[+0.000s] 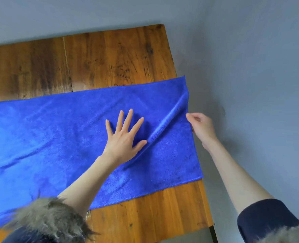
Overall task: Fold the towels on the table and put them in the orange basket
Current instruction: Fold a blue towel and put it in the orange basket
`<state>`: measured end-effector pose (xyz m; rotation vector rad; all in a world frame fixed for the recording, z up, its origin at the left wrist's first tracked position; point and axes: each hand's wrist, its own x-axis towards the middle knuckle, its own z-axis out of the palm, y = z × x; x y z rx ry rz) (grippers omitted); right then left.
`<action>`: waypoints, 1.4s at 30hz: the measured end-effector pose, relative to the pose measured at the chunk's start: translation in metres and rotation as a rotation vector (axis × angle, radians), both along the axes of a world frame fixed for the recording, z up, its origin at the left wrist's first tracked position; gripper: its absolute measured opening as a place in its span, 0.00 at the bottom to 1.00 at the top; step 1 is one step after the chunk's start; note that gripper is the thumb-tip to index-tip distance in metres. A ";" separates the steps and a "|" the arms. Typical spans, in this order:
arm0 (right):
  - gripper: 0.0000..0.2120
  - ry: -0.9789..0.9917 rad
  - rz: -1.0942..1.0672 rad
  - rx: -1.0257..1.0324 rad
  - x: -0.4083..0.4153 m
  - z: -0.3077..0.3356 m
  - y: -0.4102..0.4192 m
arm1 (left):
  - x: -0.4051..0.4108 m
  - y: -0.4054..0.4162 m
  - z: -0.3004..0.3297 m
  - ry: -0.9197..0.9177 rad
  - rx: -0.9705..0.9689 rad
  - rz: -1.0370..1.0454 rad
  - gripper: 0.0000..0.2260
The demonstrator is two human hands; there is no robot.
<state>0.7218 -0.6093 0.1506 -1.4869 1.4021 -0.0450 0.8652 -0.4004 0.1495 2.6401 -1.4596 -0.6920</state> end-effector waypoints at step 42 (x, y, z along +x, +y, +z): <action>0.08 0.008 0.289 0.208 0.000 0.042 0.110 | -0.076 0.045 0.023 0.835 -0.178 0.573 0.13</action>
